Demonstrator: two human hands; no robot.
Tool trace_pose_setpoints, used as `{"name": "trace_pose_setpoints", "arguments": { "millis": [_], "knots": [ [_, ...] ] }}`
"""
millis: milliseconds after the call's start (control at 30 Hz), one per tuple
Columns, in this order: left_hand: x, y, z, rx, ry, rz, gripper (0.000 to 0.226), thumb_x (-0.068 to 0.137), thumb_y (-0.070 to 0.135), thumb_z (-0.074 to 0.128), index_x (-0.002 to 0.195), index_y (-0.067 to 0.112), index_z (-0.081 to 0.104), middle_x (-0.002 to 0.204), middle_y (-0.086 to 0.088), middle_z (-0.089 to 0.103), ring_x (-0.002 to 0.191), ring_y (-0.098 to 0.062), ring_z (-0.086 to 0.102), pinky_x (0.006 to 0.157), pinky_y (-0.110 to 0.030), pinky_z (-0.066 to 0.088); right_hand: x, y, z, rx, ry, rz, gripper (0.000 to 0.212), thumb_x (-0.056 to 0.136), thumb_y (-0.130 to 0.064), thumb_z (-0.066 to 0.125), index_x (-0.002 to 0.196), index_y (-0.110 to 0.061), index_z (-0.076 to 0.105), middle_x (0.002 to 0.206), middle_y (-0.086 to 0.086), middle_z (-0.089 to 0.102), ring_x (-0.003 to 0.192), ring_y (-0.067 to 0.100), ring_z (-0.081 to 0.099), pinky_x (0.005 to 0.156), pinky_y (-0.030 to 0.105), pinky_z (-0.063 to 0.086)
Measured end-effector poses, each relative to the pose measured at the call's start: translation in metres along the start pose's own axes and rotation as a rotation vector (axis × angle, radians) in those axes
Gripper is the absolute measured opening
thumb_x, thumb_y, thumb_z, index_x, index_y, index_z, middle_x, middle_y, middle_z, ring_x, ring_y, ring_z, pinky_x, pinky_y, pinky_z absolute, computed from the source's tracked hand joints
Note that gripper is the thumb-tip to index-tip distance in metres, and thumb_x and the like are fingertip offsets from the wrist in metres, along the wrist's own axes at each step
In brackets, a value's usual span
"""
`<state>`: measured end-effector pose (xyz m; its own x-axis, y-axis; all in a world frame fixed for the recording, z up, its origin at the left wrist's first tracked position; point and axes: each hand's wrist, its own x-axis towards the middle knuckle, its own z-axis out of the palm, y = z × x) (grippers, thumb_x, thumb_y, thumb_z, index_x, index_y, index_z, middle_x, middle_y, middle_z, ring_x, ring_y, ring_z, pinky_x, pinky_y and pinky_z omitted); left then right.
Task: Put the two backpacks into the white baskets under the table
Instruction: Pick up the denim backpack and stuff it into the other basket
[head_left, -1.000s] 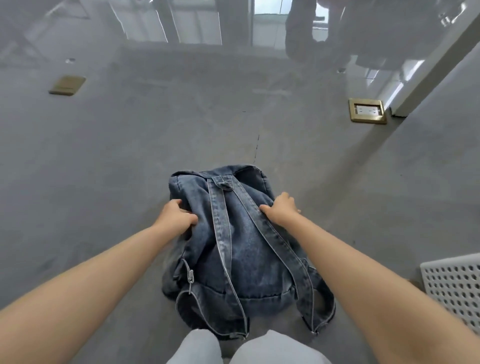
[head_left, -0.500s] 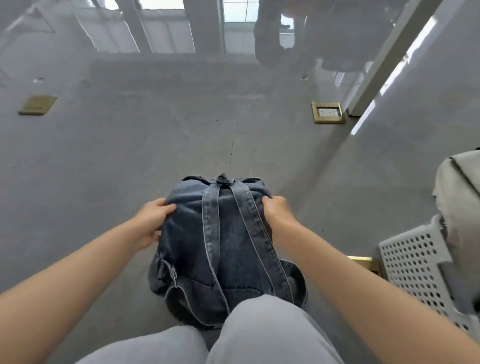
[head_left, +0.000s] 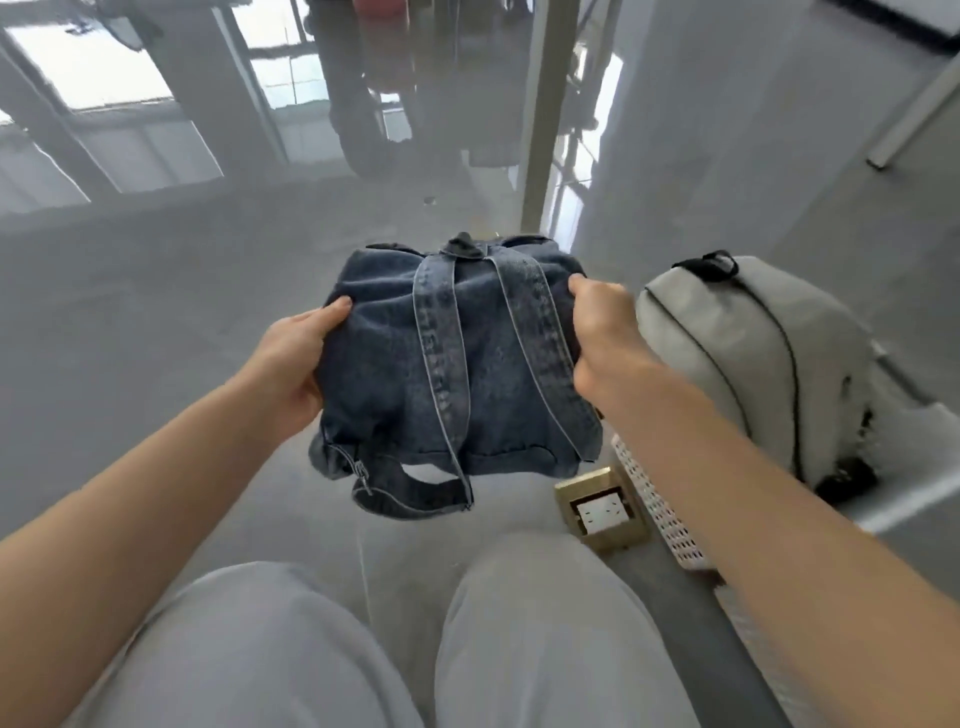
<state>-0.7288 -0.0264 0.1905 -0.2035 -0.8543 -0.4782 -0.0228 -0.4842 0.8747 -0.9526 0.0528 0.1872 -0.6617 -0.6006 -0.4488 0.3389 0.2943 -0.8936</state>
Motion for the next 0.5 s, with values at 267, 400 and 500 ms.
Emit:
{"name": "trace_pose_setpoints", "arguments": {
  "millis": [267,400,500],
  "knots": [
    [-0.033,0.032,0.111,-0.022,-0.362,0.056,0.021,0.091,0.03,0.062,0.106,0.019,0.07,0.098,-0.002,0.078,0.084,-0.016,0.075,0.062,-0.027,0.059,-0.025,-0.071,-0.106,0.072,0.261,-0.184,0.032,0.088,-0.017,0.045,0.099,0.01,0.058,0.112,0.023,0.067,0.111,0.045,0.059,0.073,0.044,0.048],
    [-0.057,0.026,0.166,-0.047,-0.532,0.012,0.022,0.091,0.024,0.062,0.111,0.018,0.068,0.1,-0.003,0.078,0.085,-0.016,0.075,0.06,-0.026,0.059,-0.038,-0.077,-0.164,0.085,0.396,-0.231,0.019,0.088,-0.021,0.046,0.069,-0.019,0.041,0.083,0.01,0.048,0.079,0.02,0.042,0.071,0.039,0.036],
    [-0.072,0.016,0.202,-0.039,-0.63,-0.046,0.019,0.091,0.025,0.062,0.106,0.016,0.069,0.099,-0.005,0.078,0.086,-0.018,0.075,0.064,-0.028,0.06,-0.045,-0.077,-0.199,0.097,0.493,-0.247,0.019,0.086,-0.023,0.045,0.07,-0.022,0.037,0.075,0.006,0.039,0.073,0.021,0.036,0.069,0.037,0.027]
  ]
}}
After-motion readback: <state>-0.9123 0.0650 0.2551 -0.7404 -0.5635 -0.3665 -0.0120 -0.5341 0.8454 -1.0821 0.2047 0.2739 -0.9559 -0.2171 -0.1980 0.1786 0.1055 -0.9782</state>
